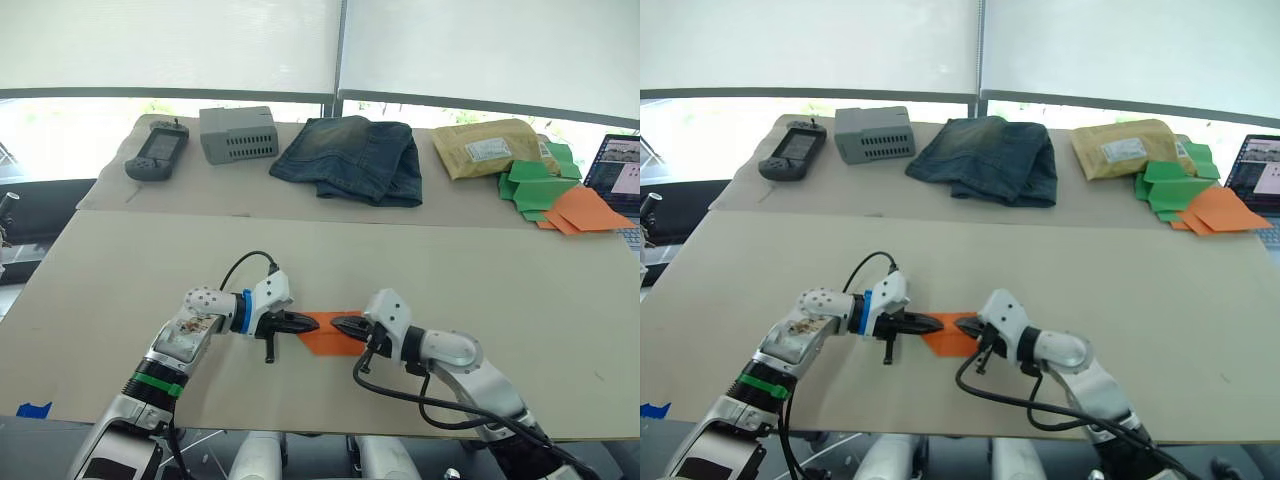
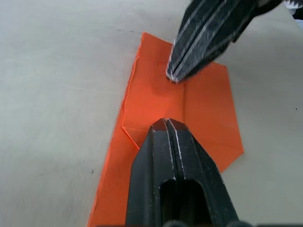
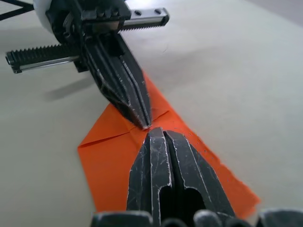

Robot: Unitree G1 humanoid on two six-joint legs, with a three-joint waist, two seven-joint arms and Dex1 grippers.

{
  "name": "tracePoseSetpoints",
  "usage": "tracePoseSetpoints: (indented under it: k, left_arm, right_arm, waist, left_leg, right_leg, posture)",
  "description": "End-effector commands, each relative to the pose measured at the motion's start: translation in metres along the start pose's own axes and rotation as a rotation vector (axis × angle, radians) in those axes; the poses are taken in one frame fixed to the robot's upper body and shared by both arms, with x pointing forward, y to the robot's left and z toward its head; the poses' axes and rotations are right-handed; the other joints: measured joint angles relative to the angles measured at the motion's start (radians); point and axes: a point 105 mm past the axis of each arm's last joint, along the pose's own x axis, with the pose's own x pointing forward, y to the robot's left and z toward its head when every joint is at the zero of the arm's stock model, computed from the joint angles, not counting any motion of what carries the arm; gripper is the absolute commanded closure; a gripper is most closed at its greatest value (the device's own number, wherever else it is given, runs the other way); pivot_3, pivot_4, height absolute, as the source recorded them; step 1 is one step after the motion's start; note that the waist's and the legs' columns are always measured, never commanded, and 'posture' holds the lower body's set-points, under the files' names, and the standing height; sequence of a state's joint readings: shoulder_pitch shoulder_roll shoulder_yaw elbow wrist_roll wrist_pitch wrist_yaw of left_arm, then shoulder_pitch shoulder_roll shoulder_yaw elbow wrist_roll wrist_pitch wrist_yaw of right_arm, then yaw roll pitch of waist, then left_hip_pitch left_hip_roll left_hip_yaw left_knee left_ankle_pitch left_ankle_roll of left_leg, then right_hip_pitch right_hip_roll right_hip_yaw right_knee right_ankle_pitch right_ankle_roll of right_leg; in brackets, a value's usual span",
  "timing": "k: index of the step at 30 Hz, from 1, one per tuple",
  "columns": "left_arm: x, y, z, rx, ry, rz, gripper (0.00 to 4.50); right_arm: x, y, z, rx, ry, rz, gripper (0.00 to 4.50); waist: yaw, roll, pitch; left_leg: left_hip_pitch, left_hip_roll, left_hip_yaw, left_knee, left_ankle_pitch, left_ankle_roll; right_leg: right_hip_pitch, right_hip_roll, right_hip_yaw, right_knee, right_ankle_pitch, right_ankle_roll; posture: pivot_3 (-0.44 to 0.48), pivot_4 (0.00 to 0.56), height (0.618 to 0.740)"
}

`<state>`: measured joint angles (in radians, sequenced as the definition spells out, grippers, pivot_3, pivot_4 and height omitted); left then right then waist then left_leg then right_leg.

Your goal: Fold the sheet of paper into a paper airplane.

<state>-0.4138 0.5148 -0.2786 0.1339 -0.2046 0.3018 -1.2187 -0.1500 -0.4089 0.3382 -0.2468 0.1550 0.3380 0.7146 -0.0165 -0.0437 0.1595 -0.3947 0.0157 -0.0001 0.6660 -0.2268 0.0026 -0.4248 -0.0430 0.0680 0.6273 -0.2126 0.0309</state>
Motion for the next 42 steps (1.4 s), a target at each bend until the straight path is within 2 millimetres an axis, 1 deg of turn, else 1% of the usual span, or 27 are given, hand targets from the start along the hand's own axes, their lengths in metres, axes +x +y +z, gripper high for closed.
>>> tracePoseSetpoints:
  k: [1,5,11,14,17,19,22,23,27,30,32,34,35,37,38,40,42]
  left_arm:
    - [-0.002,-0.004,-0.008,-0.016,0.024,-0.004,4.50]
    - [-0.006,-0.006,-0.010,-0.022,0.036,-0.001,4.50]
    - [-0.007,-0.009,-0.012,-0.025,0.043,-0.009,4.50]
    - [-0.006,-0.010,-0.013,-0.026,0.047,-0.017,4.50]
    - [-0.002,-0.009,-0.012,-0.025,0.041,-0.021,4.50]
    - [-0.001,-0.008,-0.012,-0.024,0.038,-0.023,4.50]
    - [0.004,-0.007,-0.011,-0.024,0.031,-0.028,4.50]
    - [0.005,-0.007,-0.011,-0.024,0.029,-0.031,4.50]
    - [0.007,-0.006,-0.012,-0.024,0.027,-0.038,4.50]
    - [0.008,-0.005,-0.011,-0.023,0.023,-0.039,4.50]
    - [0.009,-0.005,-0.011,-0.021,0.019,-0.039,4.50]
    - [0.009,-0.004,-0.010,-0.021,0.014,-0.039,4.50]
    - [0.010,-0.004,-0.009,-0.021,0.010,-0.040,4.50]
    - [0.010,-0.004,-0.008,-0.020,0.004,-0.040,4.50]
    - [0.011,-0.004,-0.008,-0.020,0.001,-0.040,4.50]
    - [0.012,-0.005,-0.006,-0.020,-0.005,-0.040,4.50]
    - [0.013,-0.006,-0.005,-0.021,-0.012,-0.038,4.50]
  right_arm:
    - [0.007,0.007,-0.001,-0.005,0.011,0.034,4.45]
    - [0.011,0.015,-0.009,0.026,0.049,0.054,4.45]
    - [0.005,0.004,-0.026,0.037,0.121,-0.057,4.45]
    - [-0.008,-0.004,-0.037,0.085,0.170,-0.157,4.45]
    - [-0.023,-0.003,-0.050,0.149,0.221,-0.220,4.45]
    - [-0.029,-0.003,-0.054,0.170,0.238,-0.247,4.45]
    - [-0.046,-0.008,-0.064,0.242,0.281,-0.343,4.45]
    - [-0.050,-0.009,-0.066,0.274,0.289,-0.368,4.45]
    - [-0.066,-0.013,-0.072,0.306,0.331,-0.435,4.45]
    - [-0.078,-0.015,-0.075,0.291,0.353,-0.470,4.45]
    - [-0.083,-0.020,-0.068,0.227,0.323,-0.483,4.45]
    - [-0.077,-0.030,-0.034,0.136,0.159,-0.470,4.45]
    - [-0.073,-0.031,-0.018,0.075,0.085,-0.444,4.45]
    - [-0.068,-0.030,0.001,-0.037,0.008,-0.403,4.45]
    - [-0.066,-0.031,0.010,-0.059,-0.044,-0.407,4.45]
    - [-0.060,-0.030,0.019,-0.122,-0.087,-0.379,4.45]
    - [-0.048,-0.023,0.013,-0.130,-0.062,-0.306,4.45]
  waist:
    - [0.000,0.000,0.000]
    - [-0.005,0.000,0.000]
    - [-0.004,0.000,0.000]
    - [0.001,0.001,0.000]
    - [0.007,0.001,-0.001]
    - [0.009,0.001,-0.002]
    - [0.015,0.002,-0.005]
    - [0.018,0.003,-0.005]
    - [0.026,0.002,-0.009]
    - [0.029,0.002,-0.010]
    - [0.028,0.001,-0.010]
    - [0.028,0.001,-0.010]
    - [0.027,0.002,-0.010]
    - [0.021,0.002,-0.009]
    - [0.018,0.003,-0.009]
    - [0.011,0.002,-0.009]
    - [0.004,0.002,-0.009]
  left_leg:
    - [0.000,0.000,0.000,0.000,0.000,0.000]
    - [0.000,0.000,0.000,0.000,0.000,0.000]
    - [0.003,0.001,0.000,-0.001,0.000,0.000]
    - [0.003,0.000,0.000,-0.002,0.000,0.000]
    - [0.003,0.000,0.000,-0.001,0.000,0.000]
    - [0.003,0.000,0.000,-0.001,0.000,0.000]
    - [0.003,0.000,0.000,-0.001,0.000,0.000]
    - [0.003,0.000,0.000,-0.001,0.000,0.000]
    - [0.003,0.000,0.000,-0.001,0.000,0.000]
    - [0.003,0.000,0.000,-0.001,0.000,0.000]
    - [0.003,0.000,0.000,-0.001,0.000,0.000]
    - [0.003,0.000,0.000,-0.001,0.000,0.000]
    - [0.003,-0.001,0.000,-0.001,0.000,0.000]
    - [0.002,-0.001,0.001,-0.001,0.000,0.000]
    - [0.002,-0.001,0.001,-0.001,0.000,0.000]
    - [0.002,-0.001,0.000,-0.002,0.000,0.000]
    - [0.002,0.000,0.000,-0.002,0.000,0.000]
  right_leg:
    - [0.000,0.000,0.000,0.000,0.000,0.000]
    - [0.000,0.000,0.000,0.000,0.000,0.000]
    - [0.001,0.000,0.000,0.001,-0.001,-0.001]
    - [0.002,0.000,0.000,0.001,-0.001,-0.001]
    - [0.002,-0.001,0.000,0.001,-0.001,-0.001]
    - [0.003,-0.002,0.000,0.000,-0.001,-0.001]
    - [0.003,-0.002,0.000,-0.001,-0.004,-0.006]
    - [0.003,-0.002,0.000,-0.001,-0.004,-0.006]
    - [0.004,-0.002,0.001,-0.002,-0.005,-0.006]
    - [0.004,-0.003,0.001,-0.002,-0.005,-0.006]
    - [0.005,-0.003,0.001,-0.002,-0.005,-0.006]
    - [0.005,-0.003,0.001,-0.002,-0.005,-0.006]
    - [0.004,-0.002,0.001,-0.002,-0.005,-0.006]
    - [0.003,-0.002,0.001,-0.002,-0.005,-0.006]
    - [0.002,-0.002,0.001,-0.002,-0.005,-0.006]
    - [0.002,0.000,0.001,-0.002,-0.004,-0.004]
    - [0.002,0.000,0.000,-0.001,-0.001,0.000]
  posture:
    - [0.000,0.150,0.728]
    - [0.000,0.150,0.728]
    - [0.000,0.150,0.728]
    - [0.000,0.150,0.728]
    - [0.000,0.150,0.728]
    - [0.000,0.150,0.728]
    - [0.000,0.150,0.728]
    - [0.000,0.150,0.728]
    - [0.000,0.150,0.728]
    - [0.000,0.150,0.728]
    - [0.000,0.150,0.728]
    - [0.000,0.150,0.728]
    - [0.000,0.150,0.728]
    - [0.000,0.150,0.728]
    - [0.000,0.150,0.728]
    - [0.000,0.150,0.728]
    - [0.000,0.150,0.728]
